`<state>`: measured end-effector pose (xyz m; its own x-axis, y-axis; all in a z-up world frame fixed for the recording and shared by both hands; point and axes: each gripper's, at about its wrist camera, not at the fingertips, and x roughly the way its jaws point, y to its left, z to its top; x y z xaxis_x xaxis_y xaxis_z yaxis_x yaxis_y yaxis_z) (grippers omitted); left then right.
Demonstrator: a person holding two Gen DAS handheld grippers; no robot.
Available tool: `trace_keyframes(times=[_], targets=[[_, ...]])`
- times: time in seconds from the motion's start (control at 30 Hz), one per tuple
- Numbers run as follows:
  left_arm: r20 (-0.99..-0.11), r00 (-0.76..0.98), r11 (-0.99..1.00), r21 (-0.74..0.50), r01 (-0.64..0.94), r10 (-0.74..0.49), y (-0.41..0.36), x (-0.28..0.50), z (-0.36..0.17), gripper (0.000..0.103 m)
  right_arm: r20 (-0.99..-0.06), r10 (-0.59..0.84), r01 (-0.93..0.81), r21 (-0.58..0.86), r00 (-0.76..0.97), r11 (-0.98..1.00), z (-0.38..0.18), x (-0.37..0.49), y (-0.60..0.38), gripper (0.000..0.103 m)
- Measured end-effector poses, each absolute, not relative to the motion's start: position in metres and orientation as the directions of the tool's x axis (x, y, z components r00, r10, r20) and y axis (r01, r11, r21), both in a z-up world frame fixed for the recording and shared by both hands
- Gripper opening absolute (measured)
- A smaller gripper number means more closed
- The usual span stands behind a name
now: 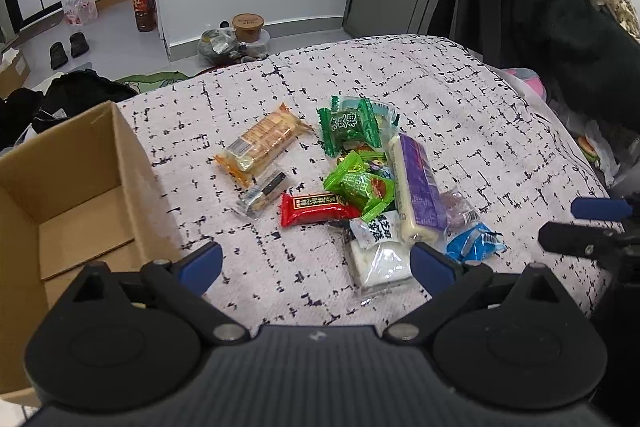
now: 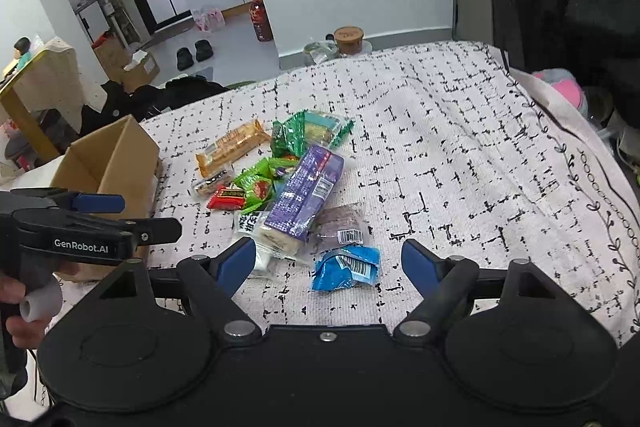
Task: Organize snacks
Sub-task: 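Move the left tool to the white rice-cake bag while the right tool approaches the blue wrapper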
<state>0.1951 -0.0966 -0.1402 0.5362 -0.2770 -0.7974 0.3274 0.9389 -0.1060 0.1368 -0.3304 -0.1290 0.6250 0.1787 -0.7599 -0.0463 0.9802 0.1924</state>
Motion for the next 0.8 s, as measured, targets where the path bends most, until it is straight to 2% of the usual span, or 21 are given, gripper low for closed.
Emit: trace_keyframes(times=[0.37, 0.53, 0.8], targets=[[-0.815, 0.500, 0.939, -0.145, 0.312, -0.292, -0.119, 0.210, -0.172, 0.100, -0.810, 0.171, -0.014, 0.197, 0.561, 0.980, -0.163, 0.157, -0.330, 0.068], [-0.829, 0.483, 0.942, -0.144, 0.303, -0.282, -0.129, 0.214, -0.185, 0.095, -0.822, 0.160, 0.004, 0.194, 0.547, 0.981, -0.173, 0.162, -0.329, 0.066], [-0.838, 0.462, 0.937, -0.149, 0.316, -0.289, -0.146, 0.215, -0.196, 0.094, -0.824, 0.124, 0.054, 0.184, 0.553, 0.981, -0.186, 0.167, -0.333, 0.064]])
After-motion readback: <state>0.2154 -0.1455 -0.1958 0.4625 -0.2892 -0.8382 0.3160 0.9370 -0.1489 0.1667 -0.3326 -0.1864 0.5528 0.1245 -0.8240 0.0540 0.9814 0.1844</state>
